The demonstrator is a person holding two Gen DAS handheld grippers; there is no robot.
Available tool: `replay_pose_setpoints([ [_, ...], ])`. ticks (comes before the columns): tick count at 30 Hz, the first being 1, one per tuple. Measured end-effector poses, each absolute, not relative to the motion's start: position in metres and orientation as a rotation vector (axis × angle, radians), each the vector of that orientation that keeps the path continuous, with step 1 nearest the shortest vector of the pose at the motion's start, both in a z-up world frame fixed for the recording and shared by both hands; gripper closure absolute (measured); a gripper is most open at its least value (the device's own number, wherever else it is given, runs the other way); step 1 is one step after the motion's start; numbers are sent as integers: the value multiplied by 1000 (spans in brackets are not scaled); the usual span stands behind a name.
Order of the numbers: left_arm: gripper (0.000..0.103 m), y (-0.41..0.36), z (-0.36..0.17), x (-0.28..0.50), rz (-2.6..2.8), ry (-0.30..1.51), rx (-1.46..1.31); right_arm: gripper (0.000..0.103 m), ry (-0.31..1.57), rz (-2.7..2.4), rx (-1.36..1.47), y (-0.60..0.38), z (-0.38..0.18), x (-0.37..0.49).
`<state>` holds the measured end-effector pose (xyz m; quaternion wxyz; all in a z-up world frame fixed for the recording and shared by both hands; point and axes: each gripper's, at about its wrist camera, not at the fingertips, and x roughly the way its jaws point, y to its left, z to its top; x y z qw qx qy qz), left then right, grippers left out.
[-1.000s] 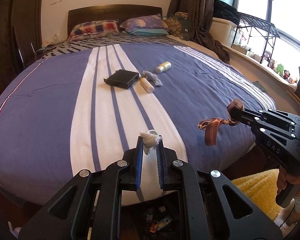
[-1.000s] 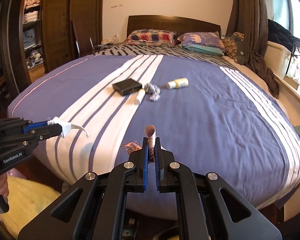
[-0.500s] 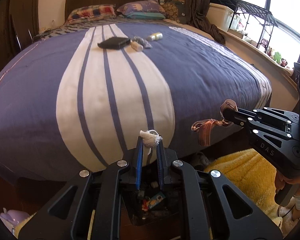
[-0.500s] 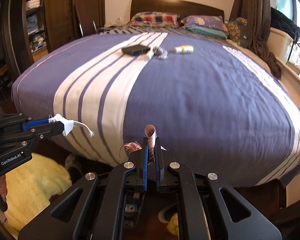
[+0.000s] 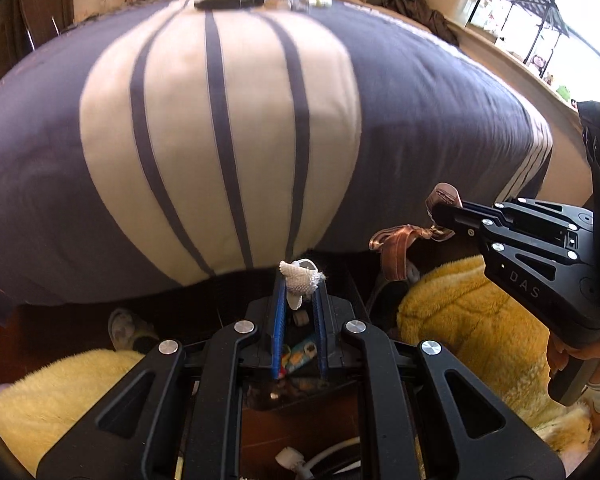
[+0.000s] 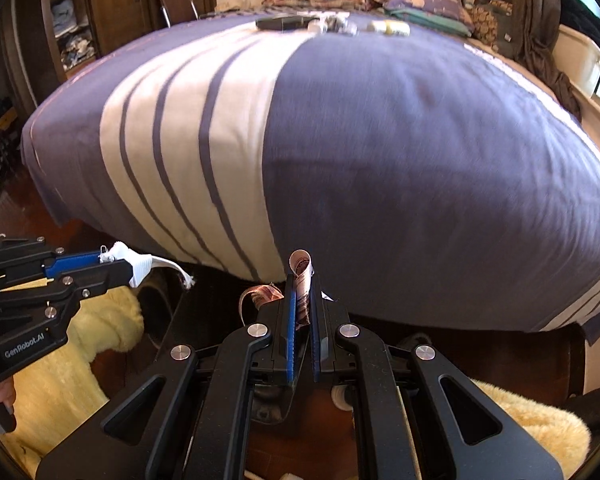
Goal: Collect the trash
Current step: 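Lower the ribbon and white scrap into the floor bin and open both tools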
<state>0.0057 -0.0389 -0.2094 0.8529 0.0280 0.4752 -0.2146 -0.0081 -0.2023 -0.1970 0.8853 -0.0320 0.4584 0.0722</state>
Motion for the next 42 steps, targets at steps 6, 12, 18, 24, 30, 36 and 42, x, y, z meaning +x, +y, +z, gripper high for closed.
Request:
replay_pose_setpoints([
  [6,91,-40,-243,8,-452,1073,49,96,1014,161,-53,-200,-223,-4],
  [12,91,-40,-276,11,-459,1149,28,96,1077,196,-7,-196,-247,4],
  [18,91,-43,-304,14,-472,1225,24,96,1144,221,34,-193,-270,14],
  [24,91,-46,-324,23,-494,1293,7,96,1207,260,78,-187,-292,23],
  [30,88,-45,-331,28,-497,1323,-8,93,1235,279,88,-179,-304,30],
  [36,84,-43,-331,30,-493,1331,-10,83,1245,270,99,-180,-305,36],
  [42,66,-42,-319,28,-476,1304,-7,62,1223,255,114,-184,-297,36],
])
